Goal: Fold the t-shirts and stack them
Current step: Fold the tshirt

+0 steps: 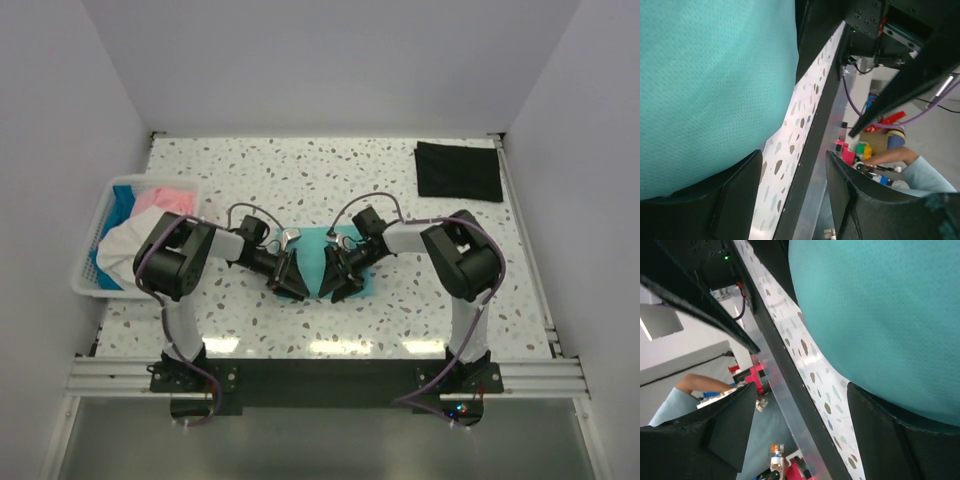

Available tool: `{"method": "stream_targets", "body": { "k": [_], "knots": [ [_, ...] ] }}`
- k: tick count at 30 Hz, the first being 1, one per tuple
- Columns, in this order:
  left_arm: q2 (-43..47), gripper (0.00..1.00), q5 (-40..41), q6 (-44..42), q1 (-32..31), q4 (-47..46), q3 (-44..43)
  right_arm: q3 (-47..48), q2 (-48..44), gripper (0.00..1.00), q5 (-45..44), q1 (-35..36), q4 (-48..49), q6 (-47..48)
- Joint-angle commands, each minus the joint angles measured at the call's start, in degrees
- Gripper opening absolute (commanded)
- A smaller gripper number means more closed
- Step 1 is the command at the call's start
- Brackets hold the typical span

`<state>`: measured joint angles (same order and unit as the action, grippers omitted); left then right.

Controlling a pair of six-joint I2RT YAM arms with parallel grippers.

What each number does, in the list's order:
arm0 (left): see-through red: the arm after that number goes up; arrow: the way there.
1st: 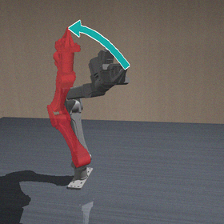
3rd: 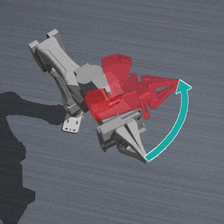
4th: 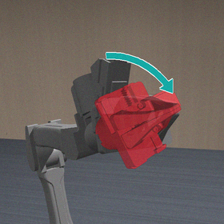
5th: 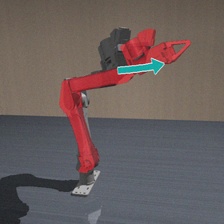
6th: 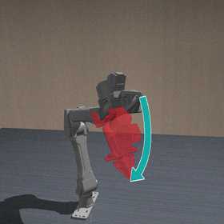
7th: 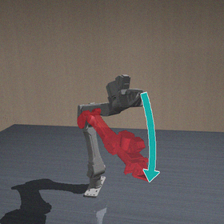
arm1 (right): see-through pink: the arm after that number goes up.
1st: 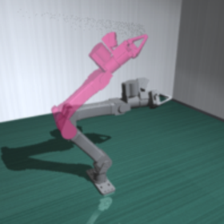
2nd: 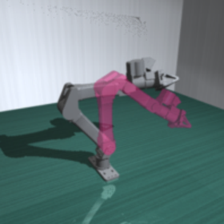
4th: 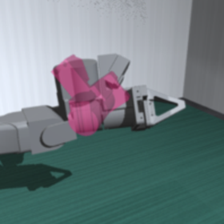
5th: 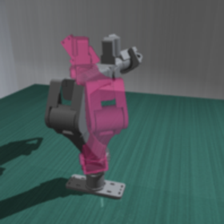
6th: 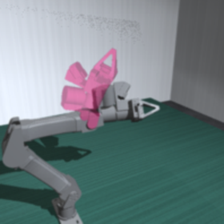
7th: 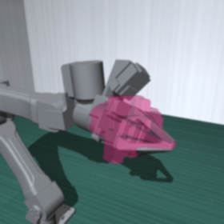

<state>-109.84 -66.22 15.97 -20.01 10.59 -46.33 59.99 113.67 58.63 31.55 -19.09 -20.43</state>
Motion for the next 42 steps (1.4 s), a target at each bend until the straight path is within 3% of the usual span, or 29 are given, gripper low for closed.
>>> {"method": "stream_targets", "body": {
  "k": [1, 9, 13, 14, 17, 19, 23, 24, 27, 31, 37, 42],
  "knots": [
    [-5.72, 0.6, 6.1, -4.69, 3.57, -0.67, -0.08, -2.42, 4.18, 0.76, -2.91, -4.29, -4.0, 8.45],
    [-3.29, 0.59, 6.19, -13.84, 6.38, 7.15, -0.43, -6.11, -0.28, 0.74, 1.13, -10.01, -20.6, 24.19],
    [2.95, 0.61, -1.34, -29.36, 5.17, 21.28, -10.4, -0.24, -4.85, 0.72, 4.72, -10.72, -32.75, 31.41],
    [4.01, 0.61, -2.68, -31.5, 4.72, 27.84, -12.71, 1.61, -6.25, 0.72, 5.43, -10.72, -36.07, 31.41],
    [6.04, 0.61, -6.28, -33.9, 4.01, 34.31, -22.19, 12.32, -10.48, 0.72, 5.1, -10.81, -38.04, 28.44],
    [6.04, 0.61, -3.68, -29.97, 4.19, 32.49, -26.08, 20.41, -9.52, 0.73, 3.51, -11.51, -36.38, 25.2],
    [4.03, 0.6, -0.06, -14.15, 5.59, 10.84, -26.45, 28.5, -0.31, 0.74, 2.89, -12.48, -30.05, 21.13],
    [1.41, 0.6, 0.56, -12.38, 5.77, 9.38, -27.4, 31.13, 1.97, 0.73, 3.07, -12.57, -28.65, 20.87],
    [-3.43, 0.59, 2.23, -8.24, 6.03, 4.28, -29.17, 31.86, 6.73, 0.73, 2.37, -12.74, -20.39, 14.55],
    [-8.19, 0.58, 3.63, -2.18, 7.61, -4.32, -29.61, 33.7, 13.93, 0.71, 1.32, -14.23, -18.53, 14.45],
    [-16.36, 0.58, 4.34, 1.87, 12.36, -8.56, -31.46, 37.3, 20.8, 0.69, -0.8, -18.8, -18.0, 16.73],
    [-20.41, 0.56, 5.31, 2.48, 13.42, -4.44, -32.51, 36.87, 21.52, 0.7, 1.48, -19.77, -20.63, 17.35]
  ]
}}
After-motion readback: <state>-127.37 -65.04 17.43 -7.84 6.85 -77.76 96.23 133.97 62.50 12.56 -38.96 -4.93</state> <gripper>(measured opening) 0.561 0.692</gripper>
